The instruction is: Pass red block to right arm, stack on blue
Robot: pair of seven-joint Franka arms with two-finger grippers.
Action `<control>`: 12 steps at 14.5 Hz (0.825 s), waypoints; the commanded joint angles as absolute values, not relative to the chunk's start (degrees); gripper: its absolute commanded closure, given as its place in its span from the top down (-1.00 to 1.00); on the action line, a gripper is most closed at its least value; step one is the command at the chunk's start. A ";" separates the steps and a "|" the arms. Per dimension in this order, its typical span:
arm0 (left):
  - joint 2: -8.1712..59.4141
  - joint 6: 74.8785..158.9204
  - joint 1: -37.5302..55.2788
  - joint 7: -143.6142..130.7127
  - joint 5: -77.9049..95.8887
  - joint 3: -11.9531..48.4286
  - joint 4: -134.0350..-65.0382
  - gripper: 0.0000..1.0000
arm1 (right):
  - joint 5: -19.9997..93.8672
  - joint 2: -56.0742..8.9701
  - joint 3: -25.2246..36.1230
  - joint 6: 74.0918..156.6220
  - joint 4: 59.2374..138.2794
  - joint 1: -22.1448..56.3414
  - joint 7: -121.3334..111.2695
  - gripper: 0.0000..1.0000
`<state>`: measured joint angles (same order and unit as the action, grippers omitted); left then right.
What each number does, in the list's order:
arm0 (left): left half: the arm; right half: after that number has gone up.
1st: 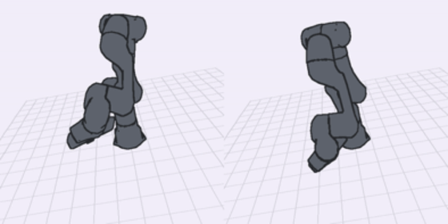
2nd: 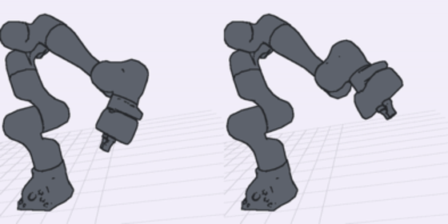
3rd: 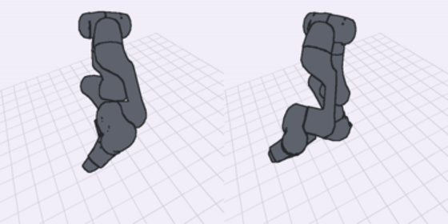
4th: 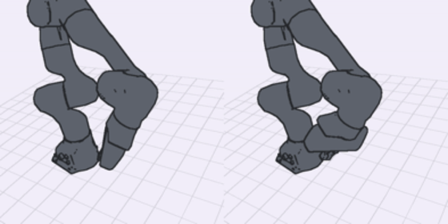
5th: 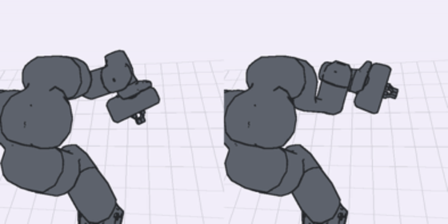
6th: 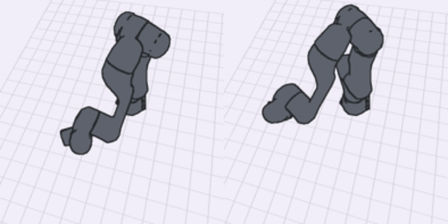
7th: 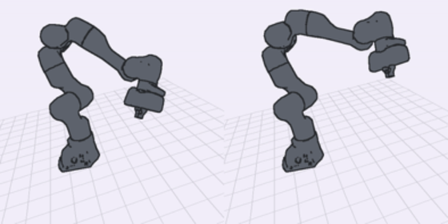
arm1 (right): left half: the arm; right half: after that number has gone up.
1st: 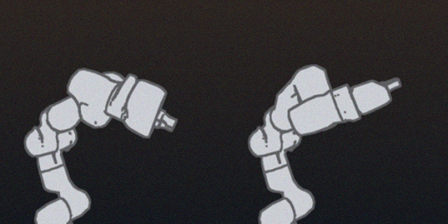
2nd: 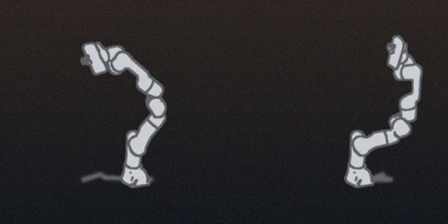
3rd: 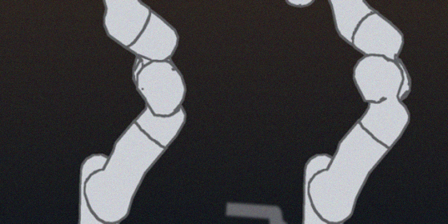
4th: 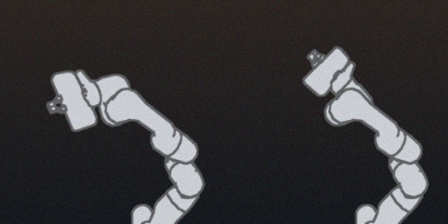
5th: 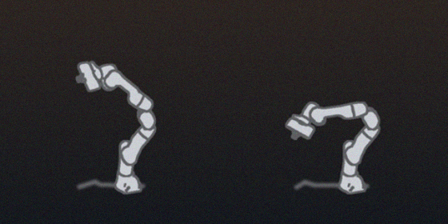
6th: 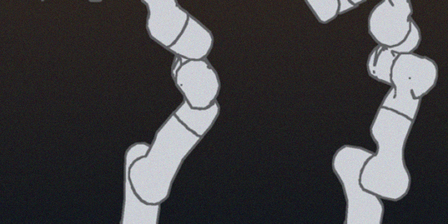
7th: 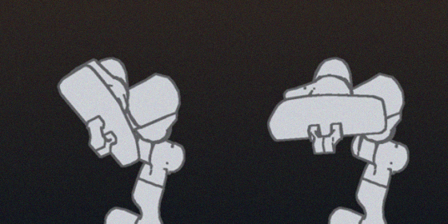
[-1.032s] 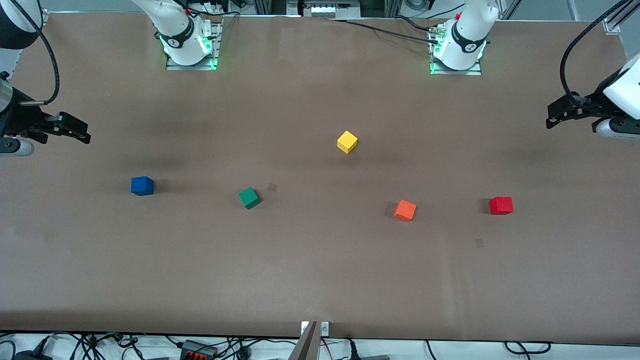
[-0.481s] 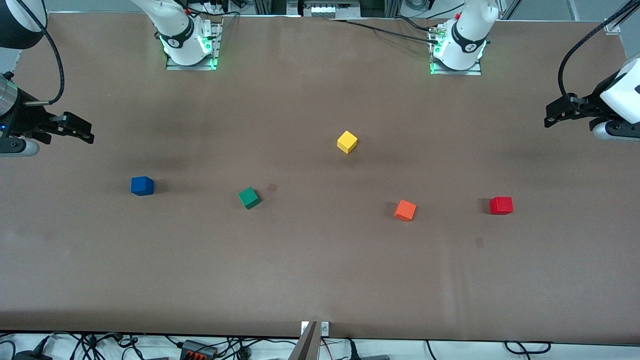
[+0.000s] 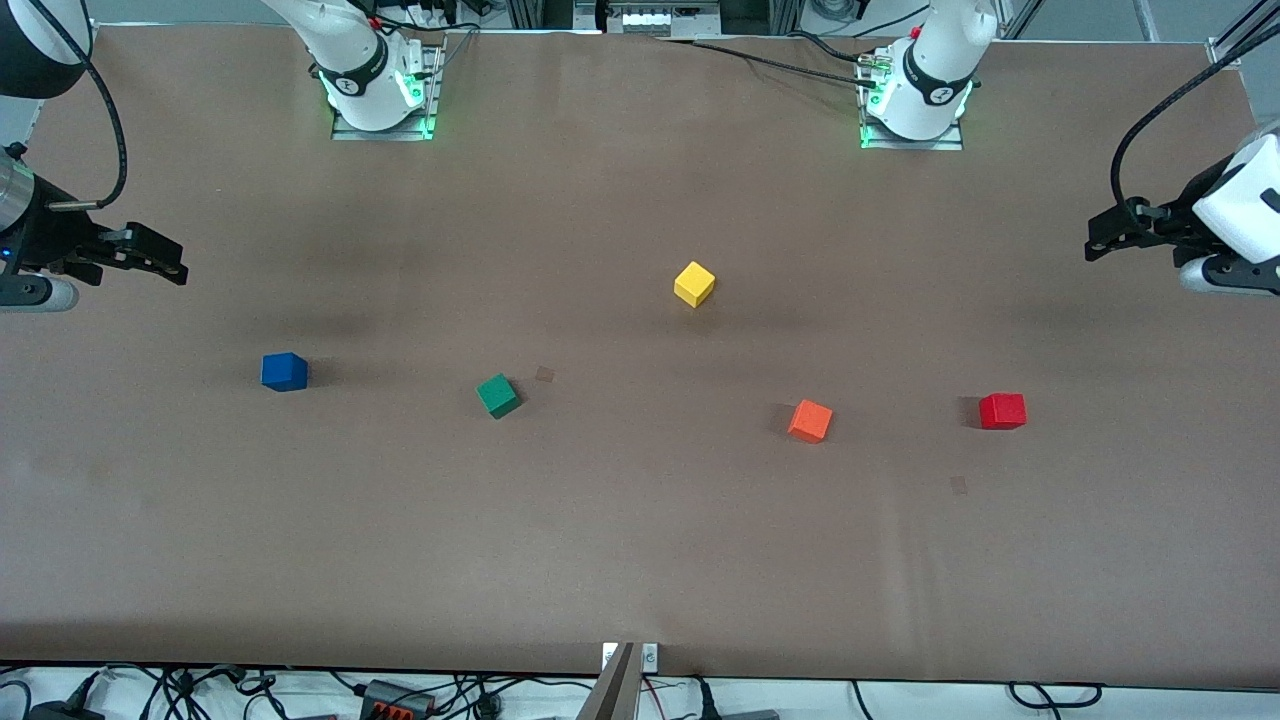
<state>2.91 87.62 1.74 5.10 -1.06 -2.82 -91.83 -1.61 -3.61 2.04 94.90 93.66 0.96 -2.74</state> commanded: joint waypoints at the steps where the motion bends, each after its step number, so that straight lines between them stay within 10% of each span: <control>1: 7.46 86.13 1.93 5.19 0.00 -3.08 -88.51 1.00 | -1.14 -3.69 2.11 93.87 93.16 0.79 -3.16 1.00; 12: 22.92 96.75 -2.45 5.98 -0.70 -3.34 -85.87 1.00 | -1.14 -5.36 2.11 94.57 92.46 1.05 -3.25 1.00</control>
